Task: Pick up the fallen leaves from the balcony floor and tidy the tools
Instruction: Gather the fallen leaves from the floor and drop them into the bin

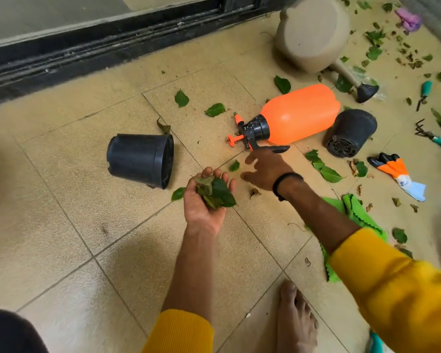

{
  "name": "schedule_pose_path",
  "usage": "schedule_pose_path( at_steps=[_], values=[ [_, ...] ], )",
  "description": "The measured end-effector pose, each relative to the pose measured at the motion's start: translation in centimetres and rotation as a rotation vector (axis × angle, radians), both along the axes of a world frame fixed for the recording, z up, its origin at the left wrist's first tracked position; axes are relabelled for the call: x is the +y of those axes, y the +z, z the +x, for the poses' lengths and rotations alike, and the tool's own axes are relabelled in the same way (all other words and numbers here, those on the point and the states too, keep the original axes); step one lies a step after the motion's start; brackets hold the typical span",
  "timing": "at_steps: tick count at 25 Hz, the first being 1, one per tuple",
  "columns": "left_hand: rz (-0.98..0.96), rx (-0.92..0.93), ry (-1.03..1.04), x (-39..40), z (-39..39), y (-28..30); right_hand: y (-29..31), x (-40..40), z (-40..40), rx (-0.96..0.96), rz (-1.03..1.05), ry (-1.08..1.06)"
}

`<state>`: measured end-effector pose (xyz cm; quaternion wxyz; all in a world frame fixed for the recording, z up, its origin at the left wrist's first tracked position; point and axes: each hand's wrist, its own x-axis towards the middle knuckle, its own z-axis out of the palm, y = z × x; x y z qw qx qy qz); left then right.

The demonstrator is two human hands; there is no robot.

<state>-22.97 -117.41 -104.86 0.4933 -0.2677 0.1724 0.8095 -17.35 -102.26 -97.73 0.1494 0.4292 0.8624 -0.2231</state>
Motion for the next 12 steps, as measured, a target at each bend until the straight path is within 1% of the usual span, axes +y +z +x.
schedule_pose_path(
  at_steps=[2,3,5,7,9,10,12],
  values=[
    [-0.018,0.002,0.003,-0.5,-0.5,-0.4,-3.2,-0.3,0.1,-0.024,-0.018,0.038],
    [-0.013,-0.006,0.004,-0.7,-0.8,-0.6,-4.7,-0.5,0.1,-0.018,0.018,0.084],
    [-0.009,-0.013,0.003,-1.4,-0.9,-1.0,-7.1,-0.9,-0.4,0.064,0.131,0.172],
    [-0.014,-0.01,-0.008,-1.9,-0.7,-1.3,-8.0,-1.4,-1.0,0.164,0.211,0.228],
    [-0.014,-0.007,0.005,-2.3,-0.7,-1.1,-7.1,-1.5,-1.3,0.207,0.212,0.247],
    [-0.006,-0.01,0.015,-2.4,-0.8,-0.9,-6.2,-1.1,-1.2,0.211,0.205,0.204],
    [0.004,-0.01,0.016,-2.4,-1.0,-0.4,-4.1,0.5,0.0,0.176,0.13,-0.009]
  ],
)
